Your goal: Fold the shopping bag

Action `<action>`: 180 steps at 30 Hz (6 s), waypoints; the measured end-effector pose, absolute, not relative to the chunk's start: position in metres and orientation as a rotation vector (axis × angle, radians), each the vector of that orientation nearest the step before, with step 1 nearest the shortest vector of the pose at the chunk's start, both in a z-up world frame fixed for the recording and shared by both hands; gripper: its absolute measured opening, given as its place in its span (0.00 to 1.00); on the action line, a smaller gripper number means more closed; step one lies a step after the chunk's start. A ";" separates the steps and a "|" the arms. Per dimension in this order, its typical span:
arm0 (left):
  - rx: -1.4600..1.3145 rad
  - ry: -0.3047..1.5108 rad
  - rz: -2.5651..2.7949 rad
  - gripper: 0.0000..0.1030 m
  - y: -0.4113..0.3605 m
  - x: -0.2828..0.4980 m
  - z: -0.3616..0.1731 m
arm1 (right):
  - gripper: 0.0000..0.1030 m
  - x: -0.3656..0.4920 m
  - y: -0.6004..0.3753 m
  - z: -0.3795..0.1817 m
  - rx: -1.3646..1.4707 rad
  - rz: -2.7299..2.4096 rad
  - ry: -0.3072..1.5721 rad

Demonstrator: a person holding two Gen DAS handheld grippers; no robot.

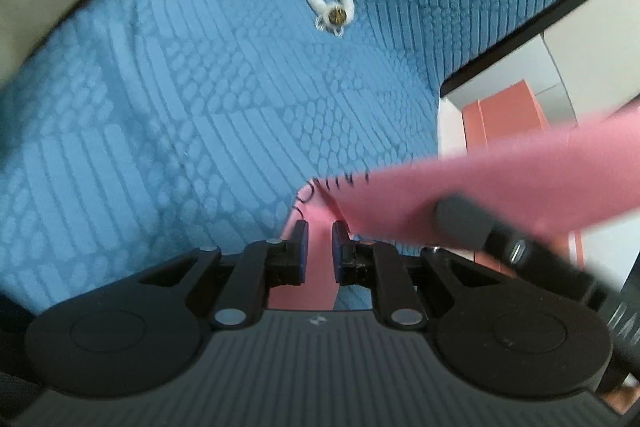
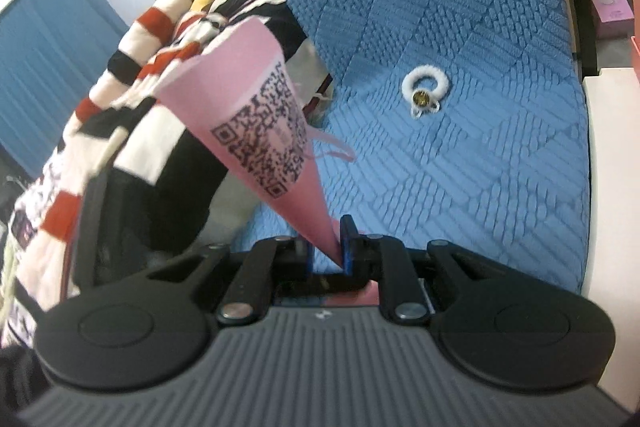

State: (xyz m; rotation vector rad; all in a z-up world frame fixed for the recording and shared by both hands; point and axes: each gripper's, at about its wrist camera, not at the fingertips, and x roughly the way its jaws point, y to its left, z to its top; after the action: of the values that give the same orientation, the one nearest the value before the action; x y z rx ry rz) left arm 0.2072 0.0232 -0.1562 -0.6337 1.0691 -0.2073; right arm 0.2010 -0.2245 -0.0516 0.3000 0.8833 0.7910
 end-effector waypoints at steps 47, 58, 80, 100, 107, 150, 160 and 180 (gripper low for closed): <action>-0.549 1.130 -0.343 0.06 0.012 0.212 -0.170 | 0.31 0.160 -0.226 -0.070 -0.014 0.771 1.002; -0.554 1.124 -0.342 0.06 0.014 0.213 -0.170 | 0.25 0.167 -0.186 -0.086 -0.087 0.897 0.989; -0.410 1.103 -0.284 0.06 0.010 0.153 -0.143 | 0.14 0.197 -0.204 -0.108 0.254 0.780 1.153; -0.333 1.117 -0.271 0.06 -0.003 0.149 -0.154 | 0.43 0.240 -0.221 -0.120 0.454 0.657 1.115; -0.339 1.120 -0.266 0.06 -0.002 0.148 -0.154 | 0.42 0.241 -0.221 -0.131 0.593 0.725 1.196; -0.010 0.945 -0.166 0.15 -0.044 0.133 -0.142 | 0.27 0.231 -0.226 -0.099 0.593 0.701 1.144; -0.195 0.929 -0.195 0.12 -0.015 0.132 -0.129 | 0.61 0.234 -0.223 -0.101 0.642 0.737 1.136; -0.251 0.927 -0.232 0.18 -0.008 0.133 -0.126 | 0.47 0.216 -0.209 -0.075 0.486 0.819 1.042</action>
State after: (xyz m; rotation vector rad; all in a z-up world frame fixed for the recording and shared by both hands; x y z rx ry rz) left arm 0.1331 -0.0076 -0.1256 -0.2515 0.9275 -0.2322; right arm 0.2158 -0.2086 -0.0754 0.4864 1.0422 0.8185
